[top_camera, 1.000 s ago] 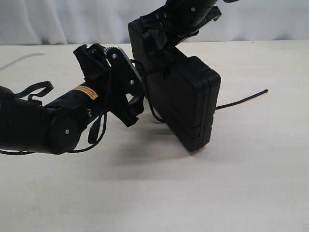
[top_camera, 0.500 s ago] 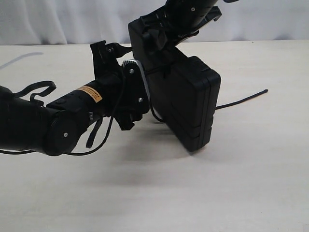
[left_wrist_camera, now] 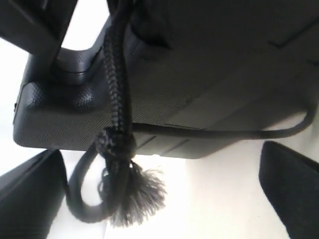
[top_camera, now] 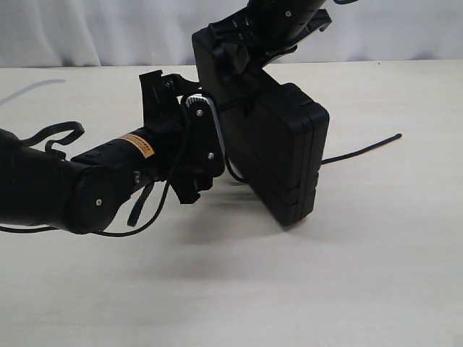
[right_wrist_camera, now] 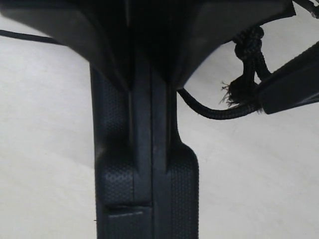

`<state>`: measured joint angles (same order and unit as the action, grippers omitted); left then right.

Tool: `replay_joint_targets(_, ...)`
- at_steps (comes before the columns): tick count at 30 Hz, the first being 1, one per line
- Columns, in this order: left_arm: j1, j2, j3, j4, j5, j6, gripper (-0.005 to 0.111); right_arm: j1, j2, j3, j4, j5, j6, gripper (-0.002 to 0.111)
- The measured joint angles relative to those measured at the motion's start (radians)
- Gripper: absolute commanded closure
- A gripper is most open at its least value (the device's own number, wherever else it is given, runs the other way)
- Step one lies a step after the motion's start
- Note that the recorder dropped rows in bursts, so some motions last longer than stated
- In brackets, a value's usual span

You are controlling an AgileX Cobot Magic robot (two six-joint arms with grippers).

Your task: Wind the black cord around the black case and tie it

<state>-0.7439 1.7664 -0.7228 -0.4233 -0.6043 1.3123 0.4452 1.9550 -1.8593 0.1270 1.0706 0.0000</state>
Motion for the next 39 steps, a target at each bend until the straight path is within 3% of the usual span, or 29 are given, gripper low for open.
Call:
replay_joint_targets(11,0.0,0.0,0.0,0.002,-0.168,-0.002,0.013,0.0,0.0,0.0,0.0,-0.002,0.0,0.104)
replay_joint_targets(14,0.0,0.0,0.0,0.002,-0.168,-0.002,0.03,0.0,0.0,0.0,0.0,-0.002,0.0,0.104)
replay_joint_targets(19,0.0,0.0,0.0,0.002,-0.168,-0.002,0.074,0.0,0.0,0.0,0.0,-0.002,0.0,0.104)
replay_joint_targets(24,0.0,0.0,0.0,0.009,-0.168,-0.002,0.105,0.0,0.0,0.0,0.0,-0.002,0.0,0.104)
replay_joint_targets(29,0.0,0.0,0.0,0.083,-0.175,-0.002,0.107,0.0,0.0,0.0,0.0,-0.002,0.0,0.104)
replay_joint_targets(34,0.0,0.0,-0.003,0.279,-0.182,-0.002,0.107,0.0,0.0,0.0,0.0,-0.002,0.0,0.104)
replay_joint_targets(39,0.0,0.0,-0.048,0.305,-0.141,-0.002,0.107,0.0,0.0,0.0,-0.004,-0.002,0.0,0.104)
